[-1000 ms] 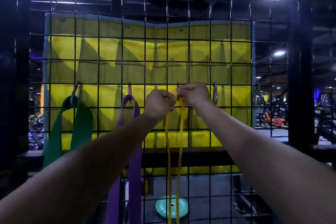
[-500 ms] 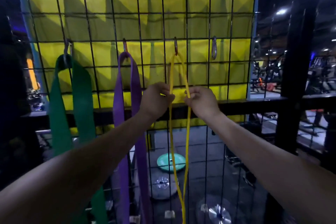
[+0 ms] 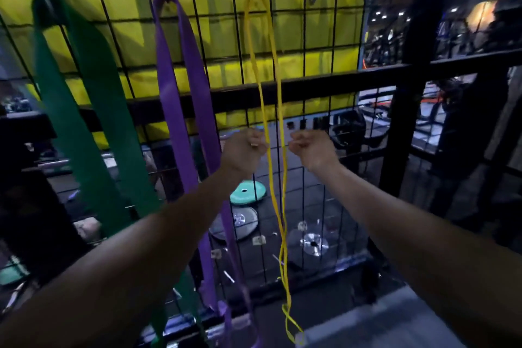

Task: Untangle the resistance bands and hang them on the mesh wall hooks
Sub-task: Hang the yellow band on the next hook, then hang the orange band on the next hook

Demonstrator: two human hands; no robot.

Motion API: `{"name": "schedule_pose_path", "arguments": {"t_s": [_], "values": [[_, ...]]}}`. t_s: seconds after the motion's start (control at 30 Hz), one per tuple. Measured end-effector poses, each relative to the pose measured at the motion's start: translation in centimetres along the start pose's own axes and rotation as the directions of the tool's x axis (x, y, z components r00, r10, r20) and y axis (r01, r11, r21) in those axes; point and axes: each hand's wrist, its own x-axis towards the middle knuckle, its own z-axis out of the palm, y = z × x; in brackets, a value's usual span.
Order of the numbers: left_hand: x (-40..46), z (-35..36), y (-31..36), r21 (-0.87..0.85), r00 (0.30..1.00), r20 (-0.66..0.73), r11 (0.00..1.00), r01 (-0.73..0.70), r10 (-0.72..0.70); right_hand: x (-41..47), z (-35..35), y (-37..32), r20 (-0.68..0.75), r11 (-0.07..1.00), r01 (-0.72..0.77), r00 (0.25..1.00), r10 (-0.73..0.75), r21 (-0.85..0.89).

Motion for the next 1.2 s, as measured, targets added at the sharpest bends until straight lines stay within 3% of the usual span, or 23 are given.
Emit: {"name": "schedule_pose_path", "arguments": {"t_s": [0.27, 0.43, 0.6, 0.73, 0.93, 1.2], "values": [[-7.9, 7.7, -3.7, -0.221, 0.979, 0.16, 0.961, 0.164, -0.13, -9.8, 0.7, 8.4, -0.069, 0.974, -0.198, 0.979, 0.192, -0.112], [-11.9, 15.8, -2.0, -0.162, 0.933, 0.351, 0.977, 0.141, -0.077, -15.3, -2.3, 15.4, -0.152, 0.934, -0.301, 0.949, 0.275, -0.191], [-16.3, 26.4, 0.6, -0.191, 0.863, 0.505, 0.978, 0.083, 0.026, -20.6, -7.8, 23.9, -0.278, 0.846, -0.486, 0.862, 0.423, -0.22], [-19.7, 34.6, 2.4, -0.177, 0.762, 0.644, 0.982, 0.066, 0.064, -25.2, -12.2, 31.3, -0.335, 0.745, -0.625, 0.771, 0.541, -0.235], [-24.3, 46.6, 4.1, -0.177, 0.58, 0.806, 0.983, 0.048, 0.116, -30.9, -17.0, 40.8, -0.441, 0.553, -0.816, 0.565, 0.697, -0.17], [-29.7, 63.3, 0.8, -0.203, 0.344, 0.906, 0.966, -0.161, 0.248, -36.6, -18.4, 56.3, -0.583, 0.402, -0.912, 0.373, 0.722, -0.085]]}}
